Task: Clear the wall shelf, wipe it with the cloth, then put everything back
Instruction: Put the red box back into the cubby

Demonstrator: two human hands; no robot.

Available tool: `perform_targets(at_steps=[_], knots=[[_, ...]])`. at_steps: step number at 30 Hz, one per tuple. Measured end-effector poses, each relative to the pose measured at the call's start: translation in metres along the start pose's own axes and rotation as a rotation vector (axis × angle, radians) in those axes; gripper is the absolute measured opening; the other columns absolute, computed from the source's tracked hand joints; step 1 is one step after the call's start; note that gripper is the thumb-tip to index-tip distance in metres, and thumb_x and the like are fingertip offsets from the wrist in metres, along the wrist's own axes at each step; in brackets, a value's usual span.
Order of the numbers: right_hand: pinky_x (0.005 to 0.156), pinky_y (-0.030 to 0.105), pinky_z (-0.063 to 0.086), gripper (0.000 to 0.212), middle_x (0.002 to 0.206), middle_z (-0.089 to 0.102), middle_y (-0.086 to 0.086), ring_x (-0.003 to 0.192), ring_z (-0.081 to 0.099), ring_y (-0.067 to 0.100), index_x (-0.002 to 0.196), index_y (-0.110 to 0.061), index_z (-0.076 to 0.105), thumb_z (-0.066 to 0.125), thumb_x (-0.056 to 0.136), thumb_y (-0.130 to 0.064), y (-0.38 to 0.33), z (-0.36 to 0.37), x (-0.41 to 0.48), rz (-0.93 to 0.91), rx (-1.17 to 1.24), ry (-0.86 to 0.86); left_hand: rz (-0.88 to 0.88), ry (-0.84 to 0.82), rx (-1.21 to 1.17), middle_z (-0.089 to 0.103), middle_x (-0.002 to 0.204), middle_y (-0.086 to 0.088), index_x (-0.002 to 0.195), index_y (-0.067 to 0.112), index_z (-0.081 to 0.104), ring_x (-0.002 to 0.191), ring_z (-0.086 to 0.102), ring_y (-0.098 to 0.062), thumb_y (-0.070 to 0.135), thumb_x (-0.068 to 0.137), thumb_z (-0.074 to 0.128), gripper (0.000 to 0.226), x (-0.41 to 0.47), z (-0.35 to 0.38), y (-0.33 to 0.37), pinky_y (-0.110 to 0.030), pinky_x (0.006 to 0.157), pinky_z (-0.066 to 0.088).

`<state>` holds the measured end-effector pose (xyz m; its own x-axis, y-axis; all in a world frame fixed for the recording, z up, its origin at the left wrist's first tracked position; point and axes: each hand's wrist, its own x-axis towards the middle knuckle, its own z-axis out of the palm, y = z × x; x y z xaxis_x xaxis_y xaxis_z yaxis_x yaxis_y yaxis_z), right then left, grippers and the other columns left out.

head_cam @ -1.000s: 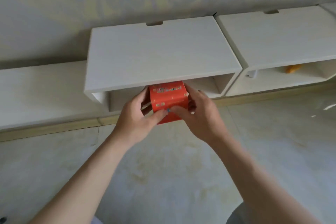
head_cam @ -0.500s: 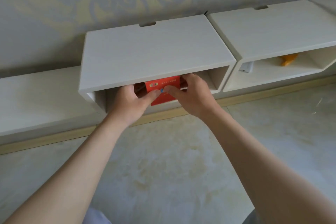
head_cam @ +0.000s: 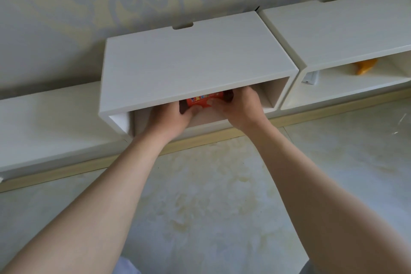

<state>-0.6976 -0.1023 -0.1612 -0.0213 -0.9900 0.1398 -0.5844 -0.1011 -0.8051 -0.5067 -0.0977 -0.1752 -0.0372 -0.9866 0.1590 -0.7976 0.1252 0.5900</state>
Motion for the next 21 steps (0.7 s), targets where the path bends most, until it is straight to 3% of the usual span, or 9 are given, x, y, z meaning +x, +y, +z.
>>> perform_targets(at_steps=[4, 8, 11, 13, 16, 19, 21], knots=[[0.081, 0.032, 0.049, 0.039, 0.103, 0.073, 0.005, 0.098, 0.065, 0.026, 0.112, -0.013, 0.069, 0.080, 0.082, -0.035, -0.005, 0.000, -0.001, 0.041, -0.022, 0.044, -0.016, 0.032, 0.011, 0.059, 0.136, 0.003, 0.136, 0.026, 0.053, 0.127, 0.053, -0.025, 0.063, 0.084, 0.065, 0.064, 0.001, 0.001, 0.002, -0.038, 0.104, 0.045], [0.078, 0.033, 0.051, 0.036, 0.097, 0.072, 0.005, 0.096, 0.065, 0.028, 0.107, -0.015, 0.068, 0.075, 0.084, -0.042, -0.011, 0.004, 0.003, 0.083, -0.053, 0.044, -0.033, 0.067, 0.005, 0.063, 0.129, 0.004, 0.125, 0.030, 0.061, 0.120, 0.057, -0.025, 0.061, 0.085, 0.065, 0.050, -0.001, 0.001, 0.006, -0.038, 0.100, 0.047], [0.076, 0.036, 0.050, 0.032, 0.089, 0.069, 0.006, 0.094, 0.064, 0.032, 0.100, -0.015, 0.064, 0.069, 0.087, -0.044, -0.016, 0.006, 0.004, 0.104, -0.087, 0.029, -0.017, 0.086, -0.011, 0.064, 0.120, 0.011, 0.095, 0.055, 0.060, 0.116, 0.058, -0.025, 0.050, 0.088, 0.068, 0.011, -0.003, -0.002, 0.011, -0.034, 0.095, 0.045], [0.073, 0.035, 0.048, 0.029, 0.088, 0.066, 0.006, 0.095, 0.063, 0.034, 0.099, -0.015, 0.063, 0.064, 0.091, -0.043, -0.019, 0.005, 0.003, 0.111, -0.129, 0.005, -0.003, 0.087, -0.013, 0.064, 0.114, 0.012, 0.082, 0.061, 0.051, 0.112, 0.060, -0.026, 0.045, 0.091, 0.068, 0.025, -0.006, -0.003, 0.016, -0.031, 0.090, 0.044], [0.077, 0.037, 0.049, 0.038, 0.102, 0.071, 0.014, 0.099, 0.063, 0.036, 0.107, -0.011, 0.064, 0.060, 0.094, -0.046, -0.022, 0.004, 0.003, 0.118, -0.171, -0.027, -0.004, 0.073, -0.014, 0.064, 0.112, 0.011, 0.084, 0.061, 0.053, 0.112, 0.060, -0.029, 0.042, 0.092, 0.067, 0.025, -0.009, -0.005, 0.020, -0.032, 0.089, 0.045], [0.074, 0.033, 0.045, 0.042, 0.108, 0.070, 0.014, 0.103, 0.063, 0.036, 0.114, -0.011, 0.063, 0.057, 0.096, -0.048, -0.022, 0.003, 0.003, 0.111, -0.209, -0.049, -0.018, 0.090, -0.006, 0.063, 0.130, 0.000, 0.112, 0.041, 0.065, 0.121, 0.056, -0.033, 0.040, 0.093, 0.067, 0.019, -0.010, -0.006, 0.022, -0.034, 0.093, 0.043], [0.076, 0.033, 0.046, 0.043, 0.110, 0.070, 0.013, 0.104, 0.062, 0.035, 0.116, -0.012, 0.062, 0.060, 0.094, -0.048, -0.024, 0.001, 0.002, 0.118, -0.202, -0.064, 0.005, 0.104, -0.012, 0.061, 0.133, -0.001, 0.107, 0.048, 0.063, 0.123, 0.054, -0.033, 0.039, 0.093, 0.066, 0.017, -0.011, -0.006, 0.023, -0.033, 0.093, 0.041]])
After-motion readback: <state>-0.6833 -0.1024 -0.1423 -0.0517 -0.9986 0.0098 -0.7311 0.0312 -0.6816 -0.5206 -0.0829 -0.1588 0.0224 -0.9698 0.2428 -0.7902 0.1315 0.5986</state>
